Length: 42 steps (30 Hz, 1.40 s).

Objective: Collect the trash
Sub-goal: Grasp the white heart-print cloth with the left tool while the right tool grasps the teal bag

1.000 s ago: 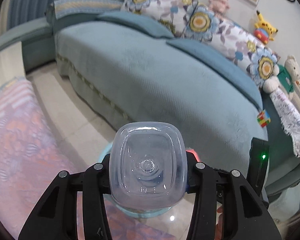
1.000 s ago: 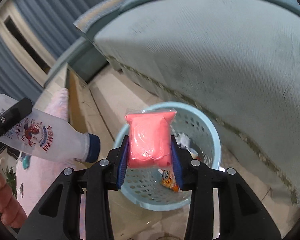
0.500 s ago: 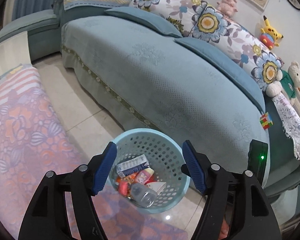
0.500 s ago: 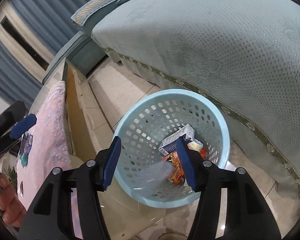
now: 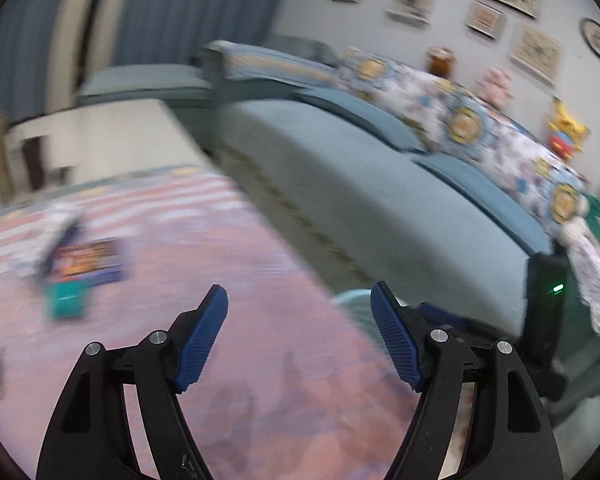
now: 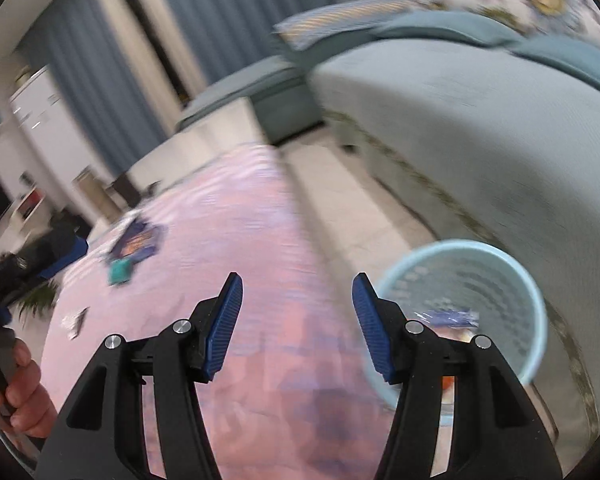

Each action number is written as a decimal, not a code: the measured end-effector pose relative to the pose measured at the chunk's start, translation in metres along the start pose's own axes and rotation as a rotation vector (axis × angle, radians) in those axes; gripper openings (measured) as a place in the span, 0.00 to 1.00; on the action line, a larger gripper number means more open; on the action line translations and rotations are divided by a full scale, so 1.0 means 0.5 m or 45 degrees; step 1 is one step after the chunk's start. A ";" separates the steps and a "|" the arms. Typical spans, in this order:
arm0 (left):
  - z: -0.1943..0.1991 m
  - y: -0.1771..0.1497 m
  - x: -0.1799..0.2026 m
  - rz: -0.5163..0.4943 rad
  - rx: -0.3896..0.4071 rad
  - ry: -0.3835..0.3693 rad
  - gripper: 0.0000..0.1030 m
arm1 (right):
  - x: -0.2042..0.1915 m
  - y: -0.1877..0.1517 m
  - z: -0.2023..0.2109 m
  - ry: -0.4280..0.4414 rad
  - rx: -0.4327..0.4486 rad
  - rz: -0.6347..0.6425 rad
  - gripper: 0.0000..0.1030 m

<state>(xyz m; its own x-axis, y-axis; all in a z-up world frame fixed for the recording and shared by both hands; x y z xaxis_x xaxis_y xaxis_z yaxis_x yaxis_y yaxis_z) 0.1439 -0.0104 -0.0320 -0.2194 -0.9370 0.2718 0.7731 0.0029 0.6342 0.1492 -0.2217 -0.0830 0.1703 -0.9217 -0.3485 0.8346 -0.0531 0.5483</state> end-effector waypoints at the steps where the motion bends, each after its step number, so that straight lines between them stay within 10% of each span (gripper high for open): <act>1: 0.018 -0.008 -0.032 0.032 0.012 0.042 0.70 | -0.025 0.003 -0.008 0.017 -0.005 0.027 0.52; 9: 0.121 -0.113 -0.397 0.394 -0.002 0.443 0.71 | -0.269 0.011 -0.153 0.106 -0.167 0.276 0.52; 17: 0.092 -0.181 -0.628 0.686 -0.135 0.495 0.71 | -0.455 0.003 -0.309 0.153 -0.327 0.441 0.52; 29: 0.069 -0.178 -0.625 0.619 -0.105 0.553 0.79 | -0.556 0.015 -0.450 0.126 -0.391 0.370 0.65; 36: 0.138 -0.201 -0.638 0.735 0.124 0.495 0.80 | -0.586 0.030 -0.476 0.013 -0.327 0.369 0.64; 42: 0.092 -0.207 -0.646 0.746 -0.077 0.592 0.80 | -0.593 0.023 -0.472 0.006 -0.317 0.420 0.37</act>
<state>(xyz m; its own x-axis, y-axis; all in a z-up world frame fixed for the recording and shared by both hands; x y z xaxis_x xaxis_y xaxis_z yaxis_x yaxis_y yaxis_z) 0.1074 0.3080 -0.1521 0.5017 -0.8390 0.2108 0.7203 0.5401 0.4354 0.2320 0.1416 -0.1530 0.4517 -0.8720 -0.1887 0.8362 0.3400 0.4303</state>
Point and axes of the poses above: each gripper's, at about its wrist camera, not at the fingertips, and z roughly against the way its jaws point, x to its right, y to its top, the point moved 6 cm from there along -z, roughly the way its jaws point, and after that the axes turned 12 degrees about -x, right-handed, at the moved point
